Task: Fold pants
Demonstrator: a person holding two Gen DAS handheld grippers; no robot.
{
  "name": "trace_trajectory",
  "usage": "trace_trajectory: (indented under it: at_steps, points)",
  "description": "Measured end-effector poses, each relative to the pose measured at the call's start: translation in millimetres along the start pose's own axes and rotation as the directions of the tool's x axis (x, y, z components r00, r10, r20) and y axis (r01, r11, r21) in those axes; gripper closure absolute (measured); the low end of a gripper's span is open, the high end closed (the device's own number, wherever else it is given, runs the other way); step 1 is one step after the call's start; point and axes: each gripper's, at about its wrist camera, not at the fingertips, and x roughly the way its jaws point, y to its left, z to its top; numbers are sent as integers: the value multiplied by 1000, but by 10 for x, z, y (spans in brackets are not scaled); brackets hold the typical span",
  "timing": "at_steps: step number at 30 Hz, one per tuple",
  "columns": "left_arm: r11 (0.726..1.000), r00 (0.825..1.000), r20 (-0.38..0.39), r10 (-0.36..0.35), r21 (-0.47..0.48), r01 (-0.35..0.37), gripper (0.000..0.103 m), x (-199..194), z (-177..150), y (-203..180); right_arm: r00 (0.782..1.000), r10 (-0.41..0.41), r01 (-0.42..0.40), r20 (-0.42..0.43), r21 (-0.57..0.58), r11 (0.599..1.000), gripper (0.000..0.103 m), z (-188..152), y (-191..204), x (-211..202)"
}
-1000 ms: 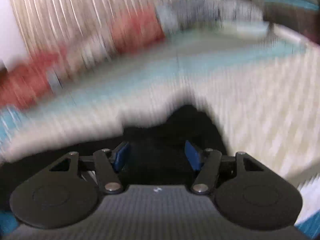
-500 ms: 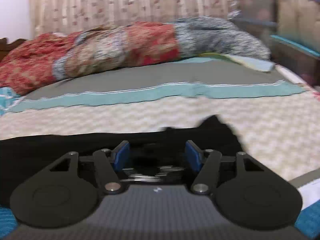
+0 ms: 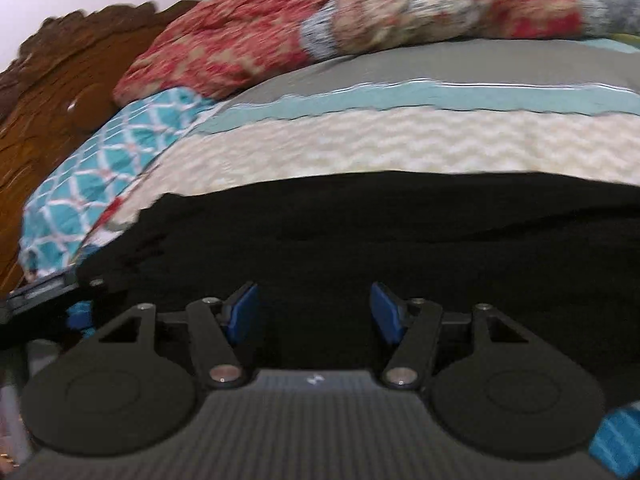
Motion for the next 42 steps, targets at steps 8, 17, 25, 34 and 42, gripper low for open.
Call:
trace_trajectory:
  at_steps: [8, 17, 25, 34, 42]
  points:
    - [999, 999, 40, 14, -40, -13, 1, 261, 108, -60, 984, 167, -165, -62, 35, 986, 52, 200, 300, 404]
    - [965, 984, 177, 34, 250, -78, 70, 264, 19, -604, 943, 288, -215, -167, 354, 910, 53, 14, -113, 843]
    - [615, 942, 336, -24, 747, -251, 69, 215, -751, -1532, 927, 376, -308, 2, 577, 756, 50, -12, -519, 502]
    - [135, 932, 353, -83, 931, -340, 50, 477, -1611, -2004, 961, 258, -261, 96, 618, 741, 37, -107, -925, -40]
    - [276, 908, 366, -204, 911, -305, 0, -237, -1363, -1718, 942, 296, -329, 156, 596, 733, 15, -54, -883, -105]
